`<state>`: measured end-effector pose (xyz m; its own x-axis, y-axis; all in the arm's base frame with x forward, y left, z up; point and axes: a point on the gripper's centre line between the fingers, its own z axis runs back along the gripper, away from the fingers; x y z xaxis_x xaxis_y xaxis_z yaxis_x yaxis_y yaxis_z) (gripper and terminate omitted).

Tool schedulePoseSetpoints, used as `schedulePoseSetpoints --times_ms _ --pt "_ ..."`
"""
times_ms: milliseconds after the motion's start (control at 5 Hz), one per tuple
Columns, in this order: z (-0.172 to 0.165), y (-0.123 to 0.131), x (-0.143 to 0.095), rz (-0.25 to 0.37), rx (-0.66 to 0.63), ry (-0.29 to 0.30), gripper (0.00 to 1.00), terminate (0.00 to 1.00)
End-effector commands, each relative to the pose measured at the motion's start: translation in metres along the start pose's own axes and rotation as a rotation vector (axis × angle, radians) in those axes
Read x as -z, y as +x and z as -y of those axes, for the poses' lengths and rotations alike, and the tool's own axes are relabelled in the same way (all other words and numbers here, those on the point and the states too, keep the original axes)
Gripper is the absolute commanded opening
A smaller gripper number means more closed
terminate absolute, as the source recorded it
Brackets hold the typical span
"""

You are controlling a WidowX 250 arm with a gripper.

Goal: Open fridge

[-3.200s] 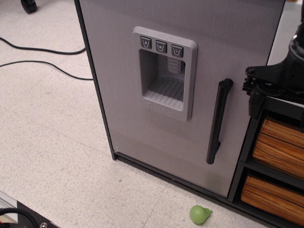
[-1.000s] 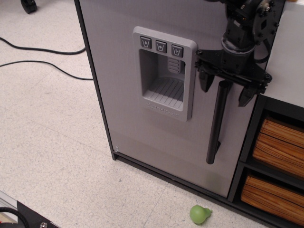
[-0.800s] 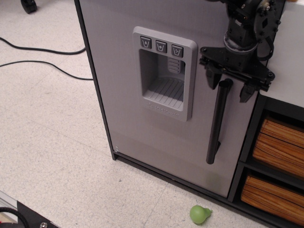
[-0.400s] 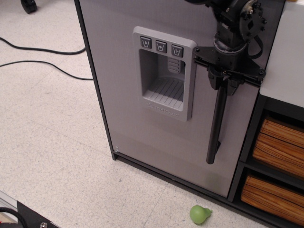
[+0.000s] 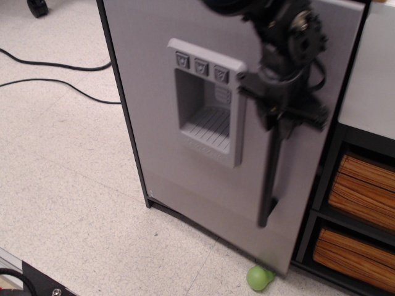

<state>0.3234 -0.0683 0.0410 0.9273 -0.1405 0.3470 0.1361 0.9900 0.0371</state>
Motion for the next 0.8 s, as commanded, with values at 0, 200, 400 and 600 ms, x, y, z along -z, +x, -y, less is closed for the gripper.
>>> schedulePoseSetpoints --times_ms 0,200,400,600 --pt "-0.018 -0.02 -0.034 0.062 0.081 -0.022 0.0 0.0" --pt "-0.03 -0.031 -0.041 -0.001 0.069 -0.031 1.0 0.0" --pt "-0.036 -0.045 -0.04 -0.094 0.037 -0.019 1.0 0.0" --pt "-0.037 -0.066 -0.037 -0.127 0.092 -0.006 1.0 0.0"
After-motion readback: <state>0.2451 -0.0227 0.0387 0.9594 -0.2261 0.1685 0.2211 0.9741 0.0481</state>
